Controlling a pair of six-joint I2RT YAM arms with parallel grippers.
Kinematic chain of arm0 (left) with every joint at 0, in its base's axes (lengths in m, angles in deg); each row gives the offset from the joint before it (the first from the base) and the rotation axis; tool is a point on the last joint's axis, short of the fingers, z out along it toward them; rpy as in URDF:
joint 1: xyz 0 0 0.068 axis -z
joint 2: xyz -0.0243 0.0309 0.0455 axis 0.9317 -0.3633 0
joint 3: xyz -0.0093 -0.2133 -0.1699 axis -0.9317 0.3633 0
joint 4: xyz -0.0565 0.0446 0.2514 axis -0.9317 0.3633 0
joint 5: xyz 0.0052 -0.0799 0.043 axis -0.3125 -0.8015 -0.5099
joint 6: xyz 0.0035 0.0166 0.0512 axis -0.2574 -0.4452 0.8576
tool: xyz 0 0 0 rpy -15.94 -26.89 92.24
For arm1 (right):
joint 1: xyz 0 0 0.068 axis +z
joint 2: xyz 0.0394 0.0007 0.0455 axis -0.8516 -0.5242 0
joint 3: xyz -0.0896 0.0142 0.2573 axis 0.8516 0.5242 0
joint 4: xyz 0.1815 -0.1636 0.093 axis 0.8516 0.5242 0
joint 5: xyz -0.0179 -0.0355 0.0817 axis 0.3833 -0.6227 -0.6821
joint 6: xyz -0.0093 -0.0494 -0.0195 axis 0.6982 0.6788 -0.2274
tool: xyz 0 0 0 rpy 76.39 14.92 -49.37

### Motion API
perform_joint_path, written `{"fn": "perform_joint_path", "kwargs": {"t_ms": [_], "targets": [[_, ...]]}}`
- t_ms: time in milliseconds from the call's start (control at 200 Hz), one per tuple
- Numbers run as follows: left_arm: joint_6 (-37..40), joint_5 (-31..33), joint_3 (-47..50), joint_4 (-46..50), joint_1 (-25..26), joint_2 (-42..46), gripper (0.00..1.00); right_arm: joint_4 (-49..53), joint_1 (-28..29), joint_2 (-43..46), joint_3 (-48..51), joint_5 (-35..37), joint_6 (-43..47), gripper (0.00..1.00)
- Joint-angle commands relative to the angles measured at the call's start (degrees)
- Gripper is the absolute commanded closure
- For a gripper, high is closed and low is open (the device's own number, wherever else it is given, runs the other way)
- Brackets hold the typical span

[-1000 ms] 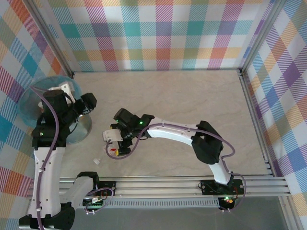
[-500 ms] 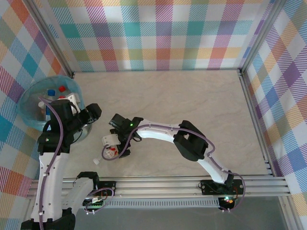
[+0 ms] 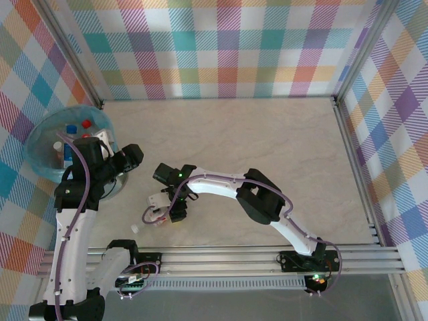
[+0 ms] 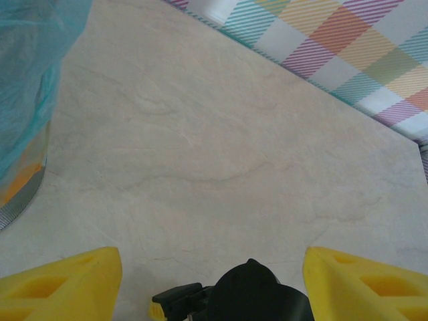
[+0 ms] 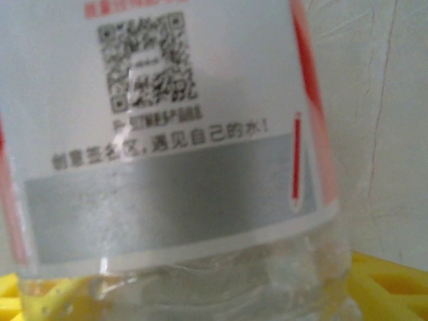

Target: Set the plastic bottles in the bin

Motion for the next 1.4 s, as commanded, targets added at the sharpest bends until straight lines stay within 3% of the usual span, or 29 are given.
{"fn": "perform_joint_path", "kwargs": {"t_ms": [0, 250, 455, 715, 930, 1175, 1395], "targets": [[0.5, -0.8, -1.4, -1.5, 0.4, -0.2, 0.28, 0.9, -0.6, 5.8, 3.4, -0.2, -2.3, 0.29], [0.3, -4.7, -5.2, -0.5, 0.4, -1.4, 0.28, -8.6, -5.3, 20.5, 18.5, -2.8, -13.6, 0.33], [-4.4, -15.3, -6.7, -5.1, 1.1, -2.8, 0.27, -19.9, -13.5, 34.3, 33.1, -6.4, -27.2, 0.37], [-8.6, -17.9, -7.6, -11.5, 8.6, -5.8, 0.25, -28.4, -18.8, 46.4, 41.2, -7.0, -35.0, 0.39], [-8.4, -15.7, -6.9, -12.8, 15.2, -9.3, 0.25, -33.3, -19.1, 50.4, 42.4, -8.6, -36.7, 0.39], [-10.1, -14.0, -4.9, -15.4, 16.3, -10.8, 0.27, -36.4, -19.1, 51.7, 43.8, -11.9, -37.6, 0.39], [-12.2, -13.4, -3.8, -18.2, 16.3, -10.5, 0.41, -36.7, -19.1, 52.2, 44.6, -13.1, -37.7, 0.38]]}}
